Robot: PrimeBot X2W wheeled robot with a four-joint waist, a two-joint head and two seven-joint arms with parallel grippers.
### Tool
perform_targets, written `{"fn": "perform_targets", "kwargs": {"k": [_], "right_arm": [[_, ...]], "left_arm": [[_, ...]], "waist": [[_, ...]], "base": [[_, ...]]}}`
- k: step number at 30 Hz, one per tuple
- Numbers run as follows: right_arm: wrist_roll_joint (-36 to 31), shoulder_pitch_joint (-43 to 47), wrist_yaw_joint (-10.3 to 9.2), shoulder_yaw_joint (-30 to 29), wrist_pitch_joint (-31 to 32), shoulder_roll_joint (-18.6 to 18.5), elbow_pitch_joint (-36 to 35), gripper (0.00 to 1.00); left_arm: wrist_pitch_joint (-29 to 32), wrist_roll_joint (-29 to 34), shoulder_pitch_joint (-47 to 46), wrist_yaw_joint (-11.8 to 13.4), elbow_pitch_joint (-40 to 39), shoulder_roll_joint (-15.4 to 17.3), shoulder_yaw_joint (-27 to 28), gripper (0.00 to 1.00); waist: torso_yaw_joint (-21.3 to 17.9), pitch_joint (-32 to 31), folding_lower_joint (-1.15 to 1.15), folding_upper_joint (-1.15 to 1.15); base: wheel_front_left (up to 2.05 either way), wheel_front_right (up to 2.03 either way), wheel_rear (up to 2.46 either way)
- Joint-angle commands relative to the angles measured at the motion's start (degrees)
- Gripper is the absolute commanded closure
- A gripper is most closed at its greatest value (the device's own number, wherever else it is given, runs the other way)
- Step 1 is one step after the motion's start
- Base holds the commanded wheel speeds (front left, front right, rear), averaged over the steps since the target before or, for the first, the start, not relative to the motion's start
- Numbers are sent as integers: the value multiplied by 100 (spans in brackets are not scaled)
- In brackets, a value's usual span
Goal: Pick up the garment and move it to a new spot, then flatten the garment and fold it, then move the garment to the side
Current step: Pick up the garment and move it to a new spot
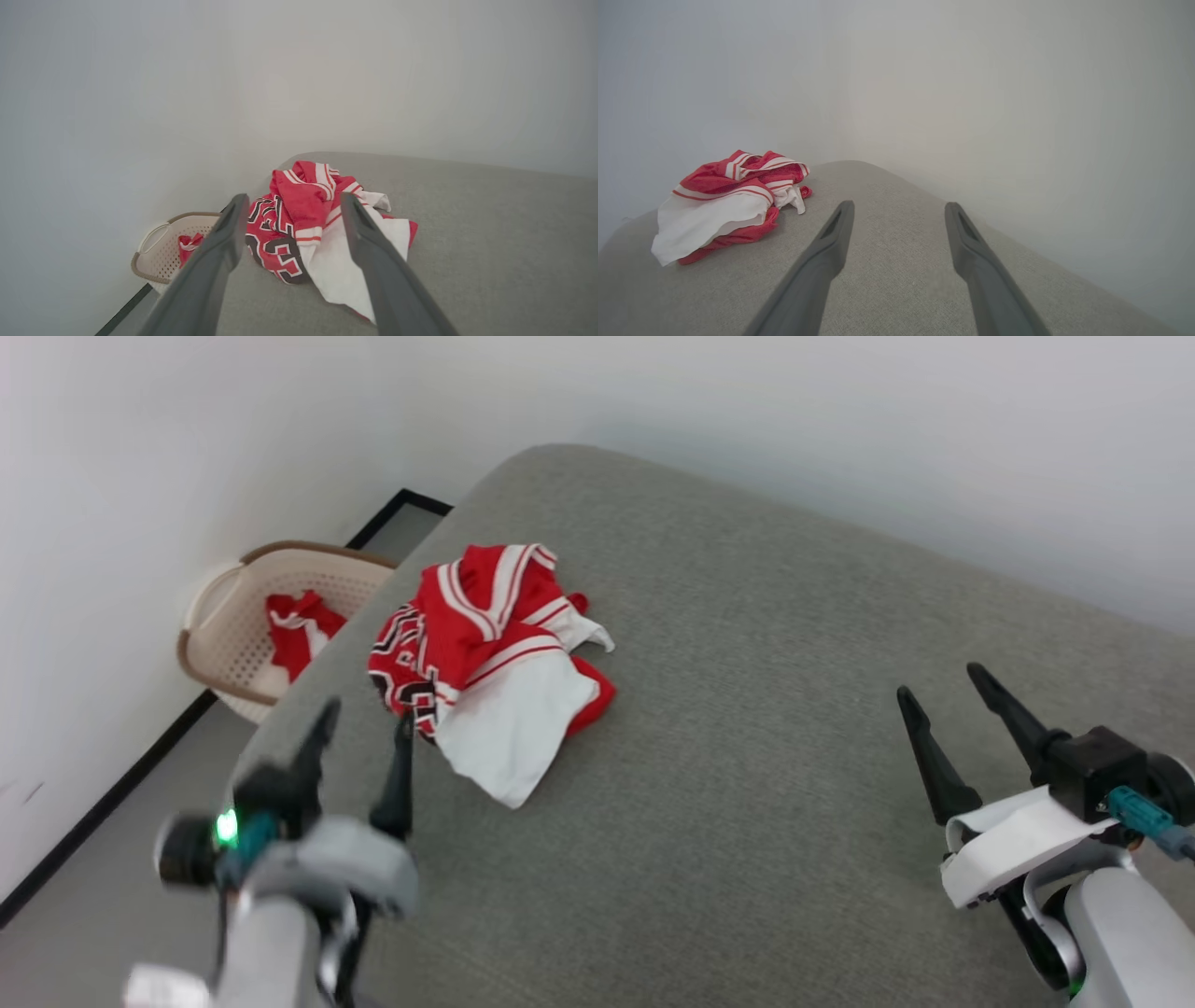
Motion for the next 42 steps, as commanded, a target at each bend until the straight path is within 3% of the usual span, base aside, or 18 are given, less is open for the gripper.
{"fn": "perform_targets", "kwargs": {"k": [1, 6, 7, 9, 10, 12, 20, 24, 29, 30, 31, 33, 42], "right_arm": [[-44, -52, -8, -45, -10, -50, -70, 0], [-4, -197, -8, -62, -8, -143, -228, 0], [-4, -197, -8, -62, -8, -143, -228, 0], [25, -262, -8, -101, -8, -177, -281, 0], [48, -307, -8, -101, -7, -167, -305, 0], [61, -380, -8, -90, -8, -124, -344, 0], [111, -703, -8, -140, -7, -22, -496, 0], [146, -762, -8, -182, -7, -7, -559, 0], [154, -762, -8, -203, -8, -2, -635, 0], [151, -764, -8, -202, -8, -4, -634, 0], [143, -770, -8, -206, -8, 2, -631, 0], [126, -778, -8, -217, -8, 8, -625, 0], [88, -614, -8, -187, -8, 151, -500, 0]], "left_arm": [[72, -98, -420, -46, 256, 123, -46, 0], [744, -667, -1620, -83, 1446, 489, 18, 0], [744, -667, -1620, -83, 1446, 489, 18, 0], [1237, -1015, -2038, -94, 1894, 551, -26, 0], [1804, -1307, -2384, -91, 2346, 783, 14, 0], [2431, -1642, -2653, -92, 2782, 945, 105, 0], [3728, -1878, -3323, 41, 3785, 1670, 275, 0], [3944, -1810, -3382, 59, 3985, 1759, 201, 0], [4282, -1960, -3338, 168, 4435, 1582, 234, 0], [4319, -1986, -3330, 153, 4501, 1540, 234, 22], [4307, -2021, -3329, 166, 4555, 1482, 244, 54], [4273, -2037, -3309, 152, 4645, 1409, 220, 100], [3608, -2007, -3494, -114, 4370, 1470, 23, 100]], "waist": [[-623, 392, 0, 0], [-1460, 912, 0, 0], [-1460, 912, 0, 0], [-1736, 1107, 0, 0], [-2004, 1260, 0, 0], [-2257, 1384, 0, 0], [-3113, 1911, 0, 0], [-3302, 2120, 0, 0], [-3411, 2267, 0, 0], [-3415, 2272, 0, 0], [-3409, 2261, 0, 0], [-3377, 2204, 0, 0], [-3175, 1466, 0, 0]], "base": [[0, 0, 0], [0, 0, 0], [0, 0, 0], [0, 0, 0], [0, 0, 0], [0, 0, 0], [0, 0, 0], [0, 0, 0], [0, 0, 0], [0, 0, 0], [0, 0, 0], [0, 0, 0], [0, 0, 0]]}}
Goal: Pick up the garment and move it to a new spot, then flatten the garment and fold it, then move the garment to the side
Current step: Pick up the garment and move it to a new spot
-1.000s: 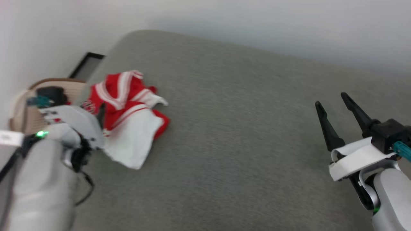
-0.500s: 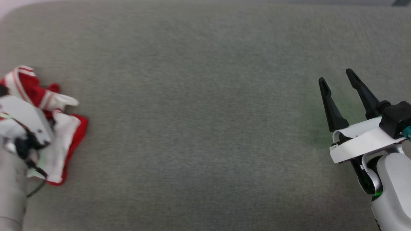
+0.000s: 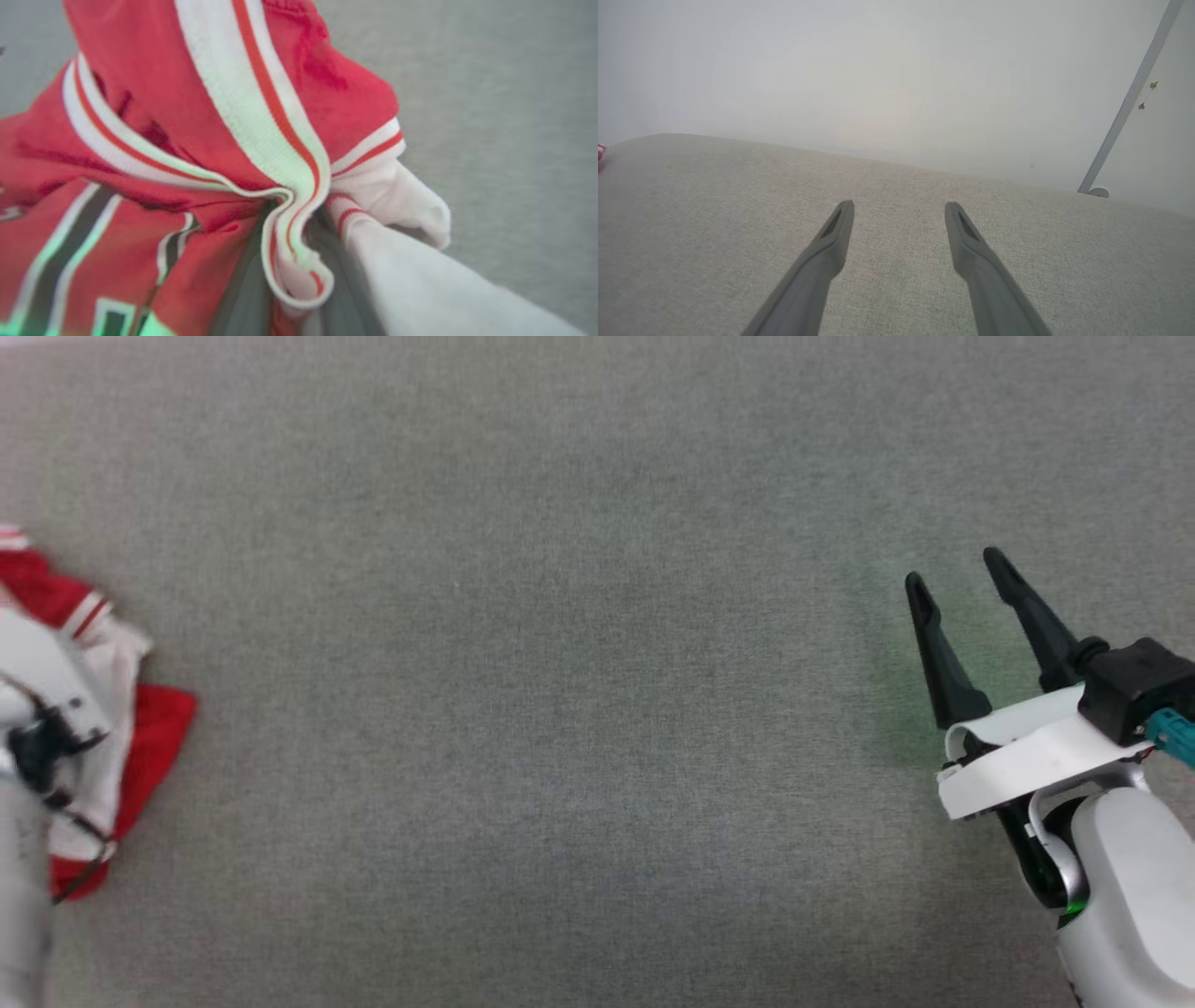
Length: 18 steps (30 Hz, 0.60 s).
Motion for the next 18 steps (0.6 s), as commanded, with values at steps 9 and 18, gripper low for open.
{"fn": "perform_targets", "kwargs": {"k": [9, 18], "right_arm": [[57, 359, -8, -120, -3, 276, 86, 0], [223, 509, -8, -371, -3, 621, 18, 0]], "left_arm": [[253, -1085, 122, -190, -1839, -861, -991, 100], [1313, -2238, 293, -192, -4175, -1122, -2146, 100]], "waist": [[-34, -739, 0, 0], [-832, -594, 0, 0]], "base": [[0, 0, 0], [0, 0, 0]]}}
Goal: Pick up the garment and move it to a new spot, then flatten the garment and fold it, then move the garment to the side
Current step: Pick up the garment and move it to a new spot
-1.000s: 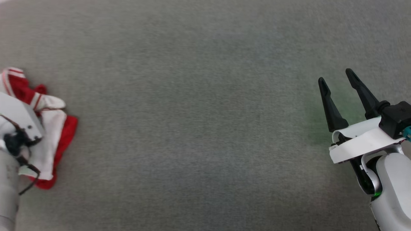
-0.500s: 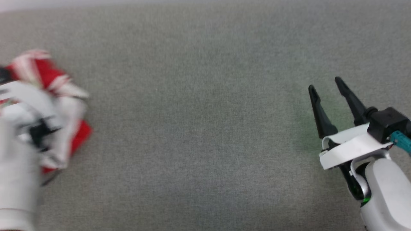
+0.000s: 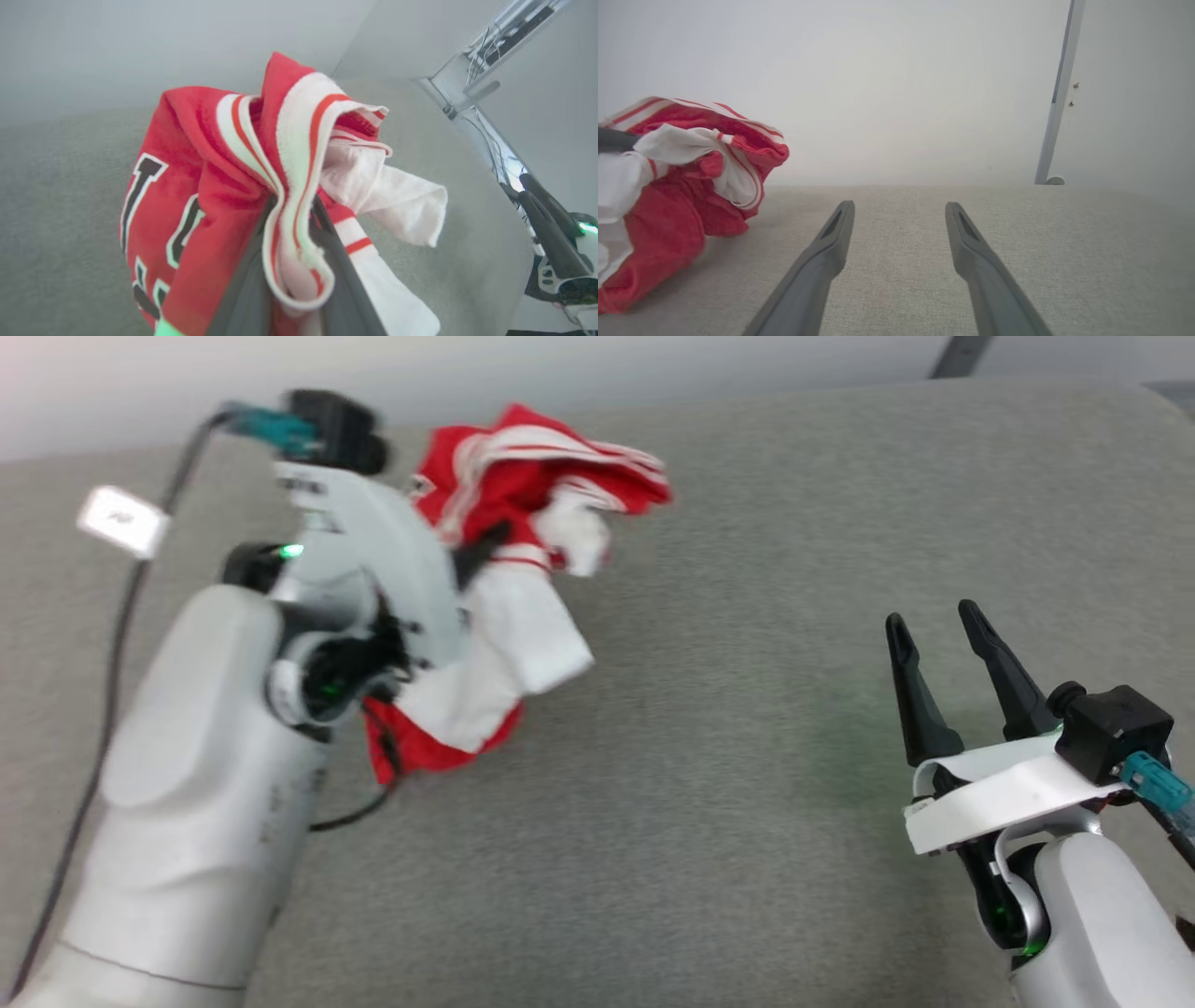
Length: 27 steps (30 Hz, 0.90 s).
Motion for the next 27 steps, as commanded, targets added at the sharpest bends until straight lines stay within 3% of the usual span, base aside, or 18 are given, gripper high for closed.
{"fn": "perform_targets", "kwargs": {"k": [1, 5, 11, 19, 27], "right_arm": [[47, 41, -8, -21, -3, 66, -19, 0], [117, 53, -8, -54, -3, 243, -16, 0], [232, 66, -8, -117, -2, 430, 7, 0], [356, 103, -8, -215, -3, 584, 8, 0], [397, 203, -8, -308, -3, 643, -43, 0]], "left_arm": [[88, -87, -36, -16, -180, -92, -170, 100], [380, -284, -237, -15, -355, -294, -586, 100], [451, -380, -545, -15, 215, -492, -1094, 100], [167, 39, -961, -16, 1523, -21, -1641, 100], [54, 616, -1124, -2, 2649, 372, -2447, 100]], "waist": [[-557, 195, 0, 0], [-1071, 346, 0, 0], [-1822, 556, 0, 0], [-2469, 774, 0, 0], [-2519, 895, 0, 0]], "base": [[0, 0, 0], [0, 0, 0], [0, 0, 0], [0, 0, 0], [0, 0, 0]]}}
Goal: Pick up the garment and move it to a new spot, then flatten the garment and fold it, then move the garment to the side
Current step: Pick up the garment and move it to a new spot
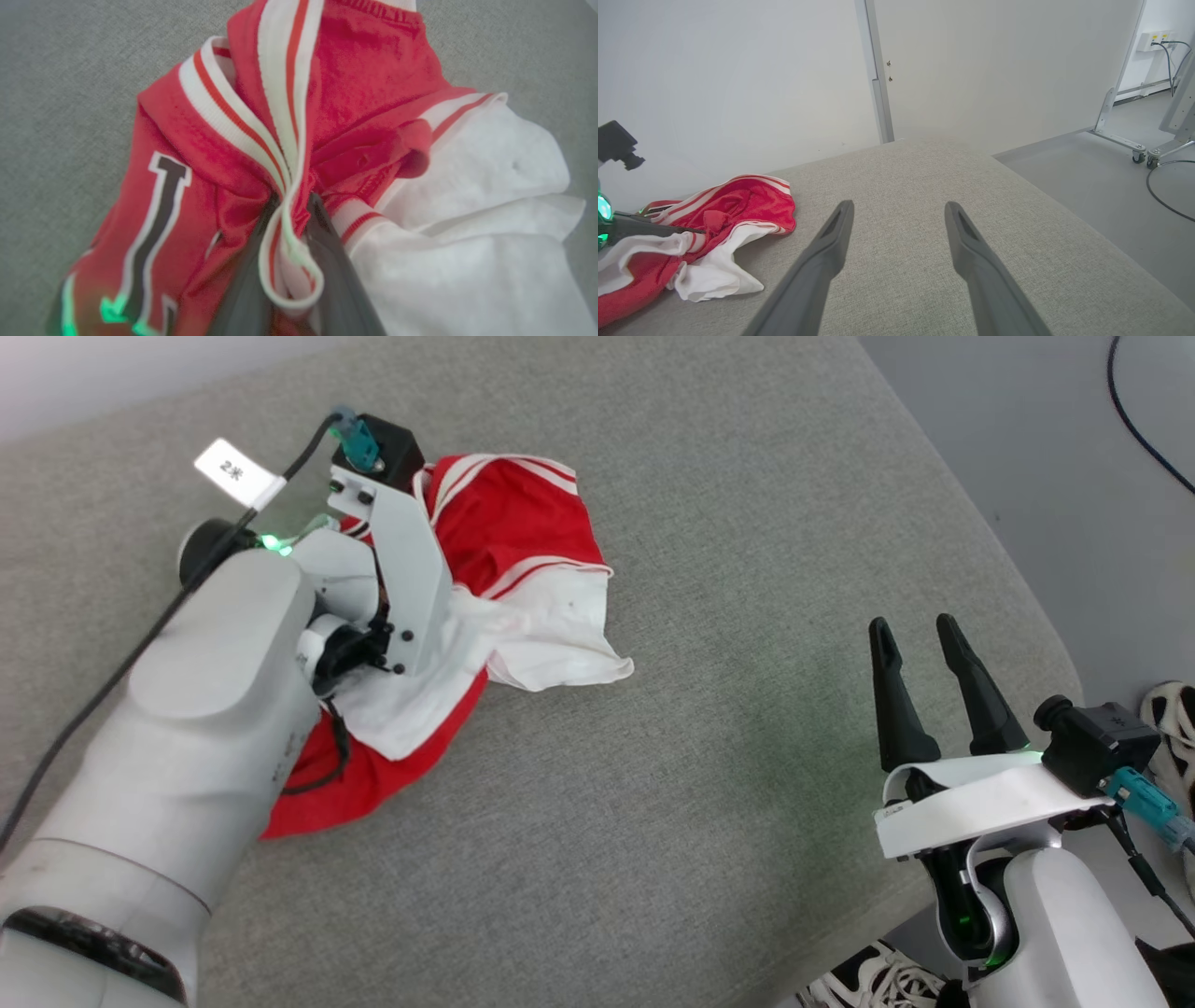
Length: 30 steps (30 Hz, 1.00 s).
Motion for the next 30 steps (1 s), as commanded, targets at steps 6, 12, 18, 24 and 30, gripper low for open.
{"fn": "perform_targets", "kwargs": {"k": [6, 12, 18, 24, 30], "right_arm": [[36, -103, -8, 129, -3, 29, 1, 0], [-72, -165, -8, 124, -3, 23, 1, 0], [-157, -74, -8, 85, -3, -158, 45, 0], [-290, 5, -8, 70, -3, -394, 88, 0], [-377, 190, -8, -52, -3, -603, 125, 0]], "left_arm": [[9, 42, 430, 17, 533, 245, -707, 98], [-522, -113, 188, 17, 446, 231, -989, 0], [-1272, -244, -130, 14, 125, 62, -1166, 0], [-2278, -507, -225, 14, -276, -51, -1270, 0], [-3213, -932, 220, 14, -638, 36, -1096, 0]], "waist": [[-92, 137, 0, 0], [156, 9, 0, 0], [613, -285, 0, 0], [1221, -707, 0, 0], [1786, -1047, 0, 0]], "base": [[0, 0, 0], [0, 0, 0], [0, 0, 0], [0, 0, 0], [0, 0, 0]]}}
